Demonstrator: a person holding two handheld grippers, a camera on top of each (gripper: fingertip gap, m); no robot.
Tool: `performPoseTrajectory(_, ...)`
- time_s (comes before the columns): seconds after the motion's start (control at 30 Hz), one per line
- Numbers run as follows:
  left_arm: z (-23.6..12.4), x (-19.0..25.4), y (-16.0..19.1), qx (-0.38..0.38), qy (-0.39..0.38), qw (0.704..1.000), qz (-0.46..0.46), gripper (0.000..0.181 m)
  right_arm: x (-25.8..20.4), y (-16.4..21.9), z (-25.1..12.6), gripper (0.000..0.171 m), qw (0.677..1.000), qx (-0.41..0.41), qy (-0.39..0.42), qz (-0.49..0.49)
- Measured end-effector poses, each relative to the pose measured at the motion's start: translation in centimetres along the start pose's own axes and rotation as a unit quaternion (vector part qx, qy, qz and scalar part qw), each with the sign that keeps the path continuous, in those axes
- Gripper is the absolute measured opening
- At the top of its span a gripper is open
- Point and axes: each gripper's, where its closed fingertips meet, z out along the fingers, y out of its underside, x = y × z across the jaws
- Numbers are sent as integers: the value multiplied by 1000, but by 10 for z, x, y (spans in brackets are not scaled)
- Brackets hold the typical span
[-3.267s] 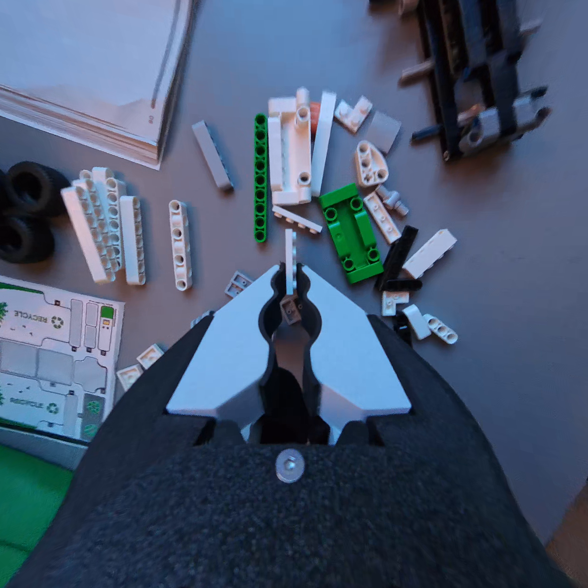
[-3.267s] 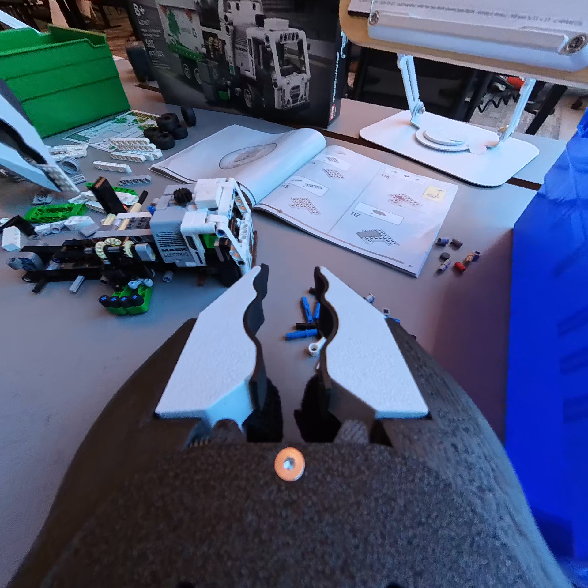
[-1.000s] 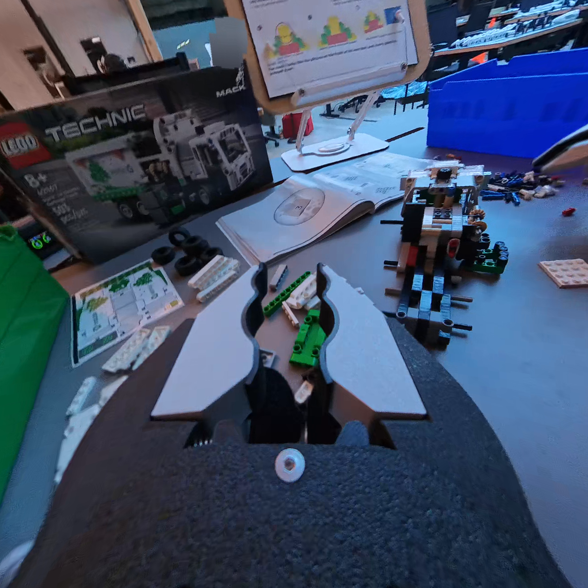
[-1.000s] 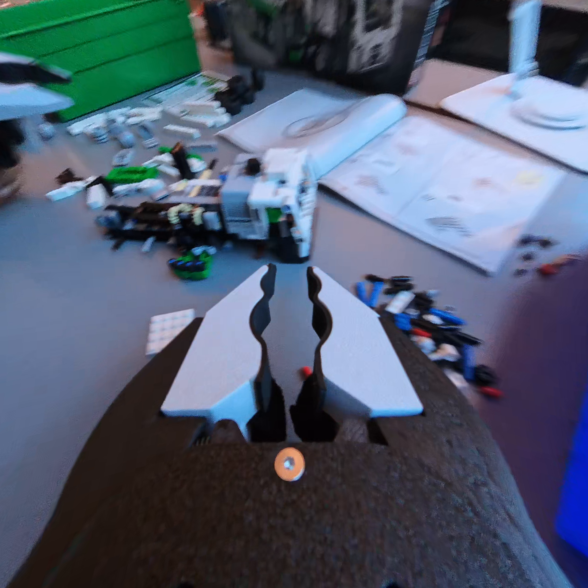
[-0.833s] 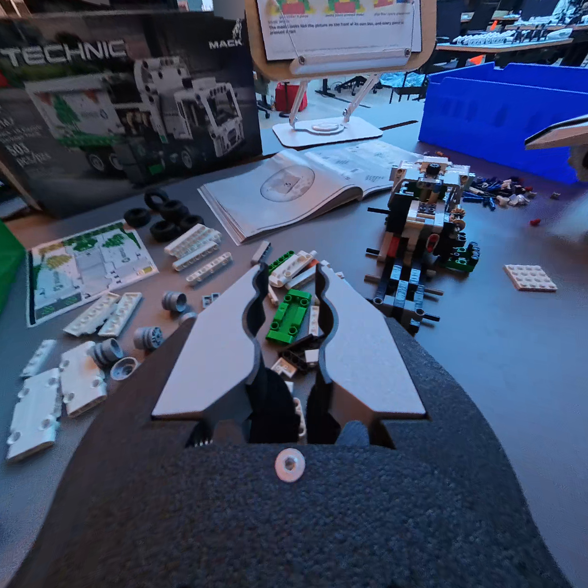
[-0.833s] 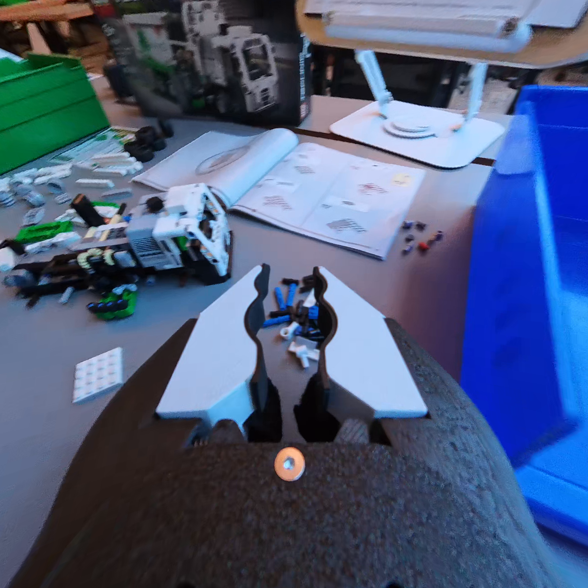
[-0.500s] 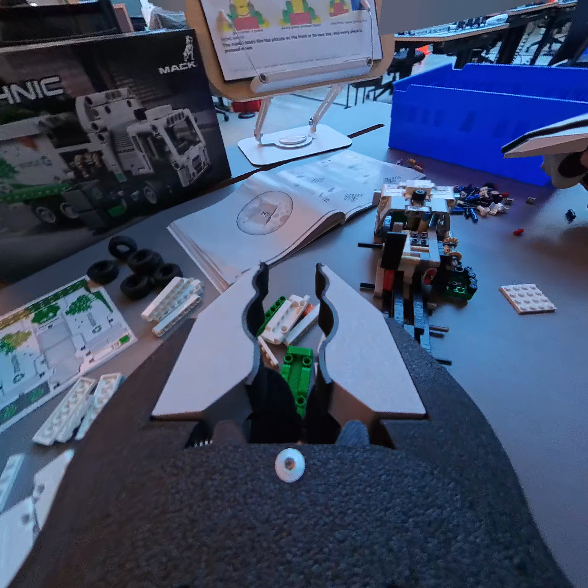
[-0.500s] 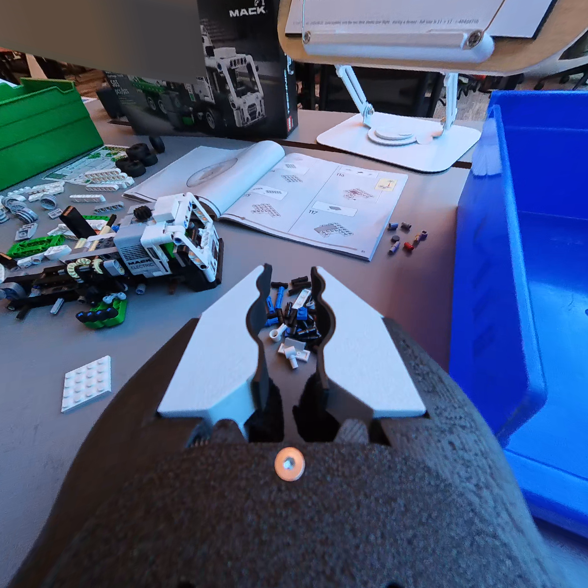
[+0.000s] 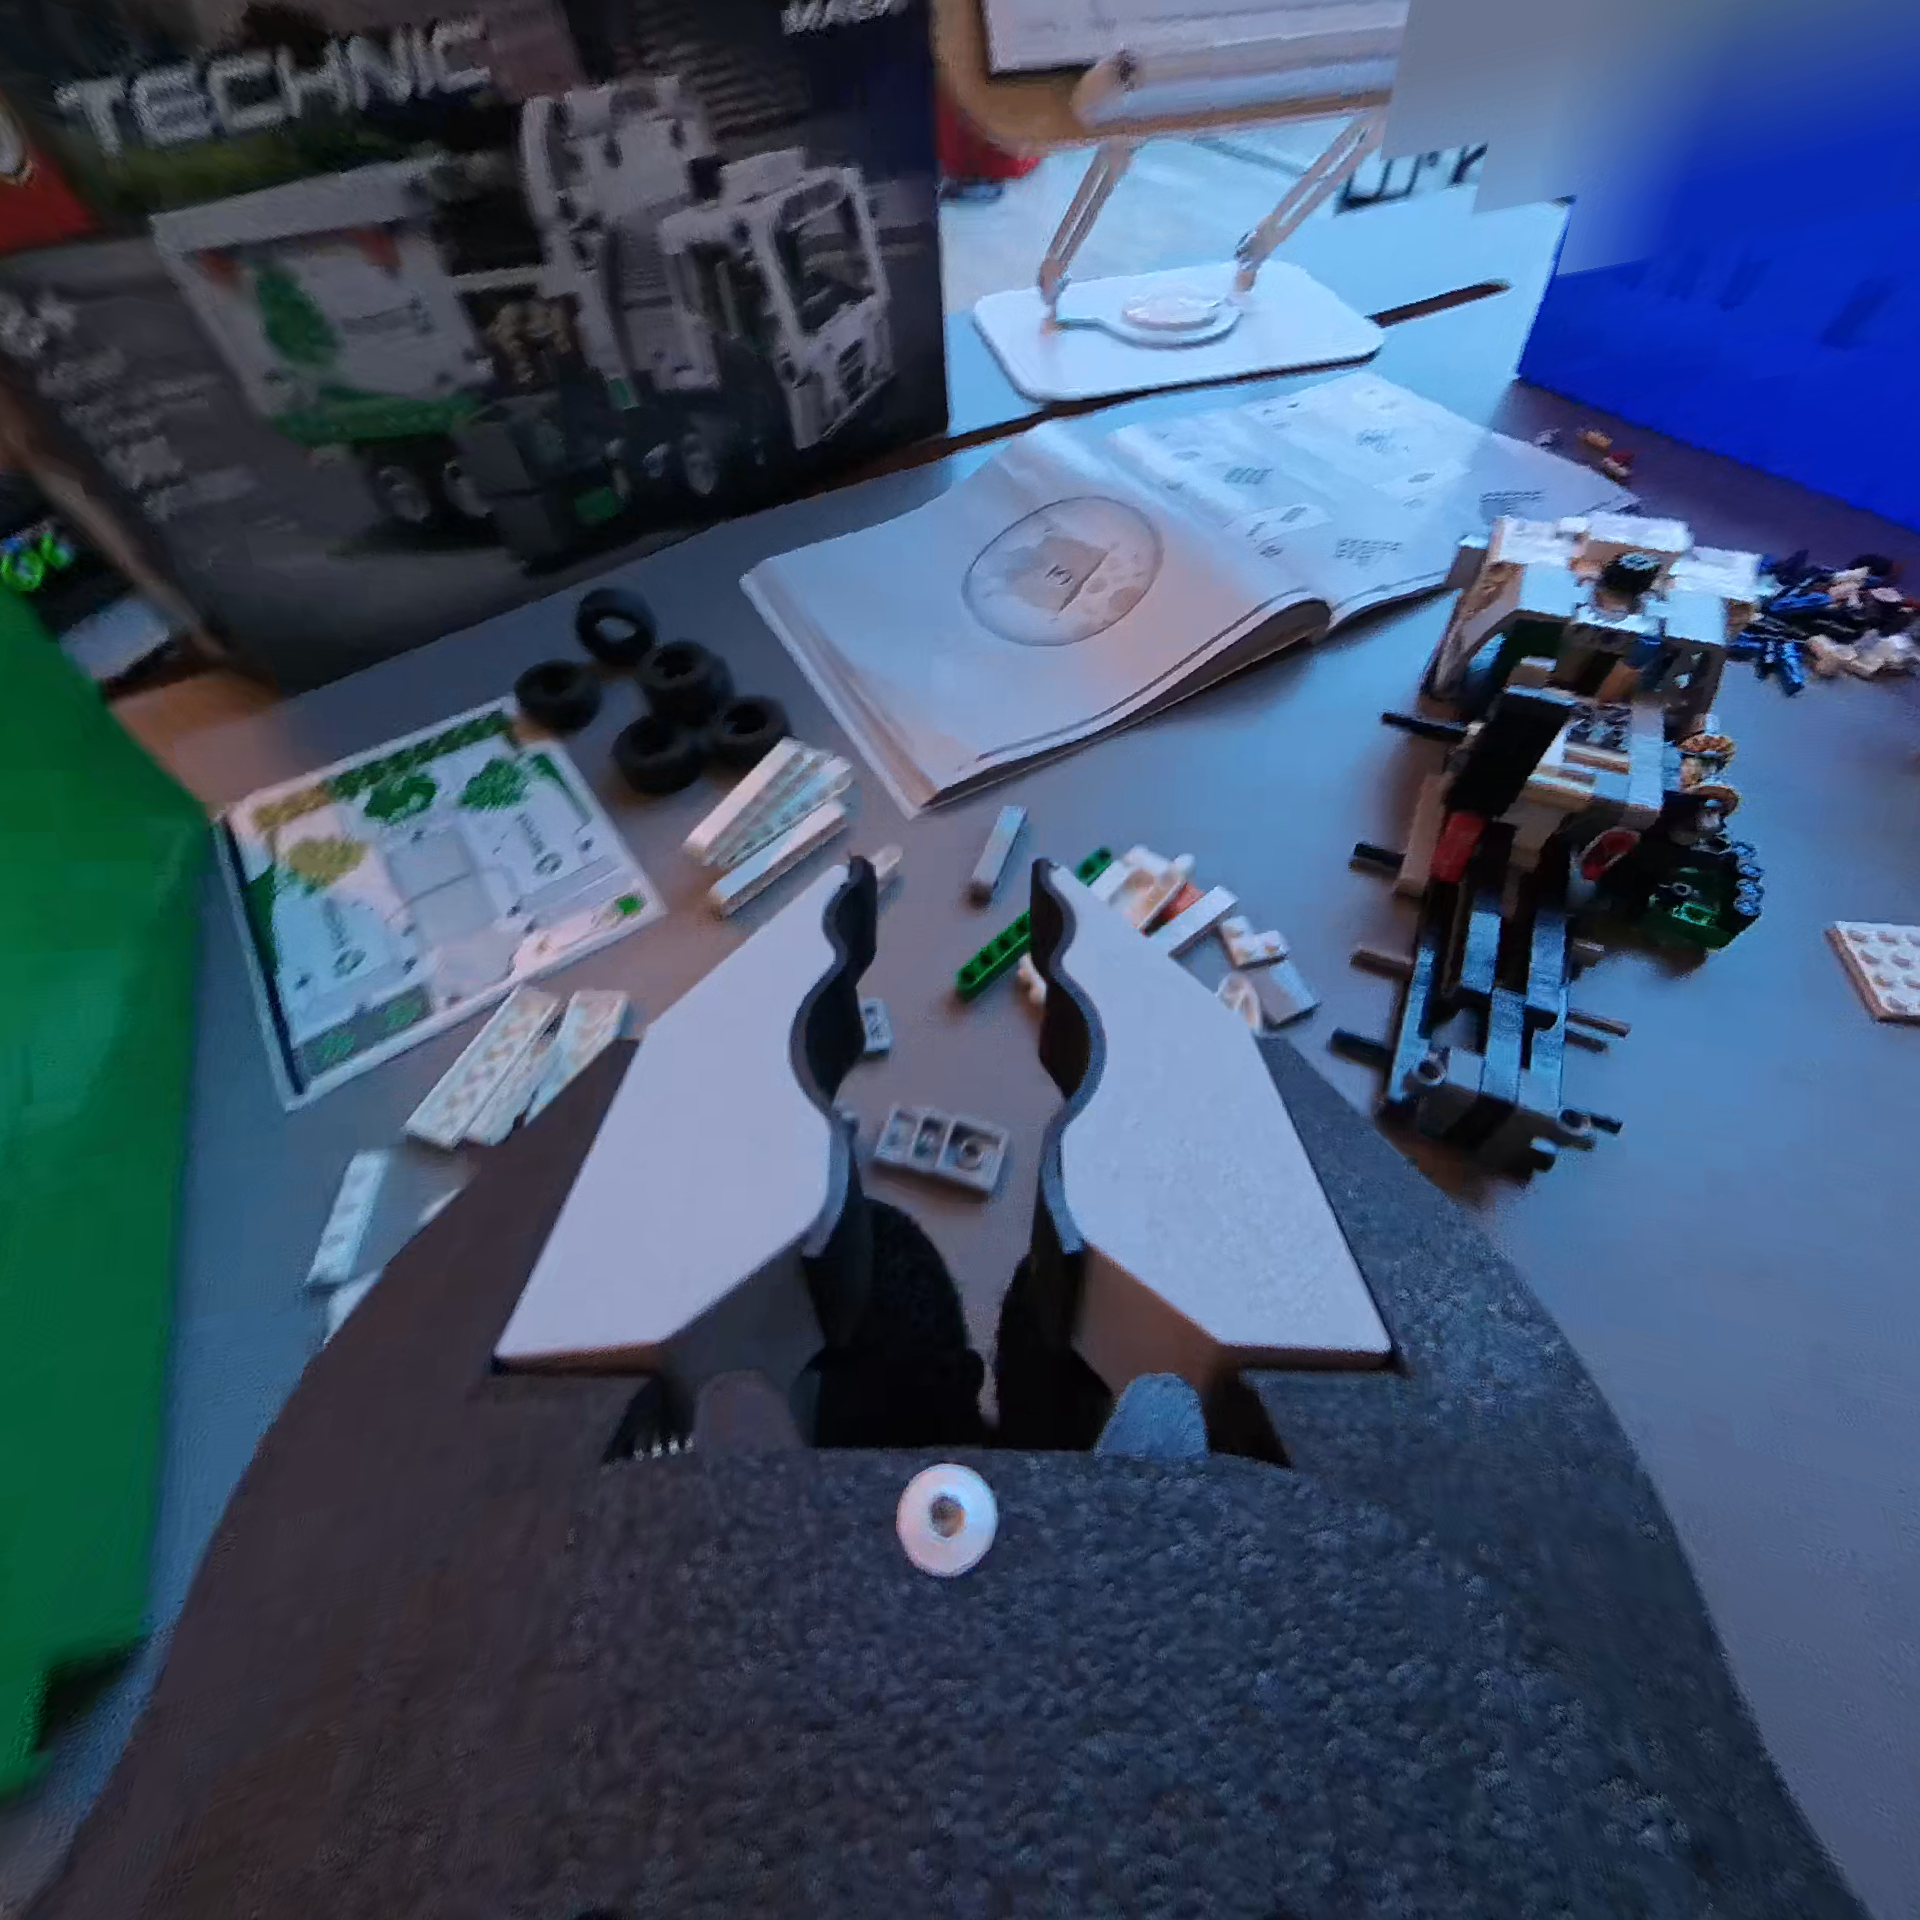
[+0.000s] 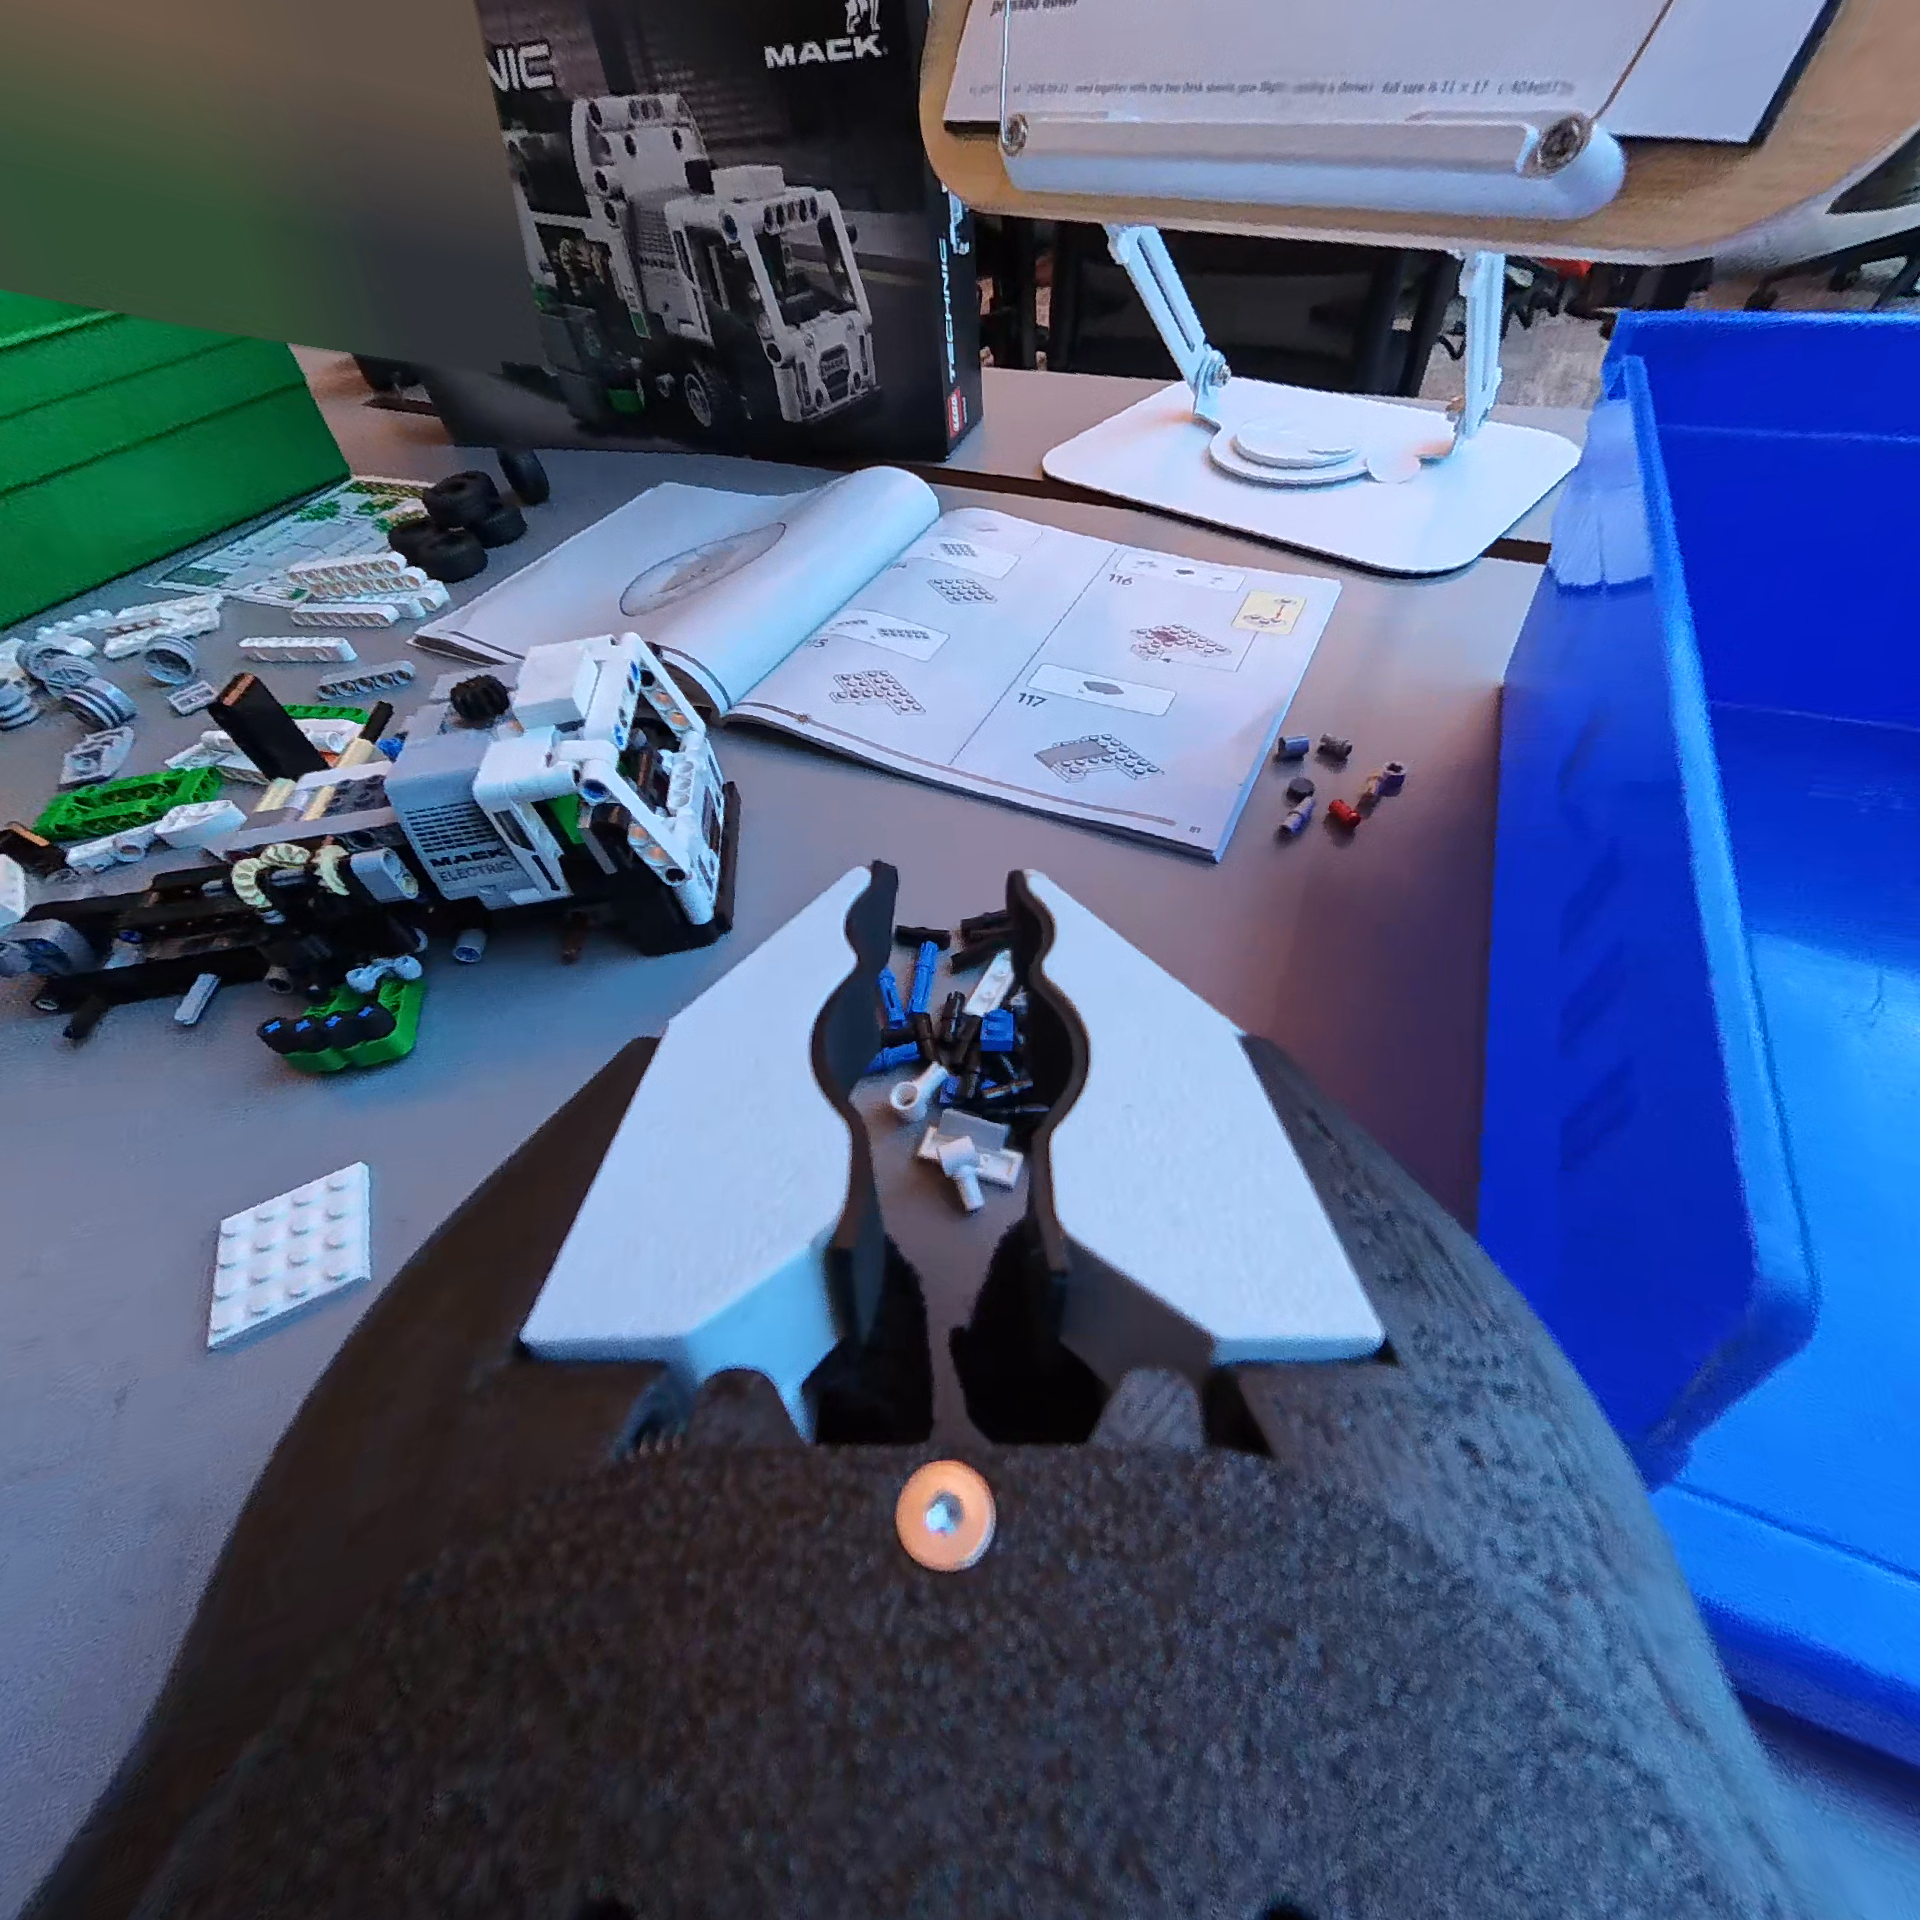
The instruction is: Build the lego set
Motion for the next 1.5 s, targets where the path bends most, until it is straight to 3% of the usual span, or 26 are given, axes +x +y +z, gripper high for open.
performPoseTrajectory(0.17, -16, -26, 27, -98, -20, 995, -6, 32, -2, 4, 1, 19, 1000, -10, 8, -20)
performPoseTrajectory(0.4, -26, -51, 46, -173, -21, 984, 46, 36, -2, 7, 0, 17, 999, -12, 15, -29)
performPoseTrajectory(0.53, -39, -59, 50, -192, -32, 978, 73, 36, -1, 7, 0, 16, 999, -14, 19, -31)
performPoseTrajectory(0.67, -42, -40, 48, -183, 17, 982, 34, 30, -1, 8, 0, 16, 999, -15, 17, -26)
performPoseTrajectory(0.83, -14, -1, 41, -158, 67, 985, -13, 29, -2, 8, 1, 15, 999, -16, 18, -32)
performPoseTrajectory(1.0, 21, 16, 55, -192, 74, 978, -42, 27, -3, 10, 1, 15, 999, -18, 23, -45)
performPoseTrajectory(1.13, 36, 28, 57, -205, 123, 965, -108, 28, -3, 10, -1, 14, 999, -16, 21, -42)
performPoseTrajectory(1.4, 47, 22, 73, -254, 90, 961, -55, 21, -5, 11, 0, 14, 999, -17, 15, -42)
performPoseTrajectory(1.5, 47, 24, 75, -261, 95, 960, -40, 3, -5, 11, 0, 14, 999, -17, 17, -44)
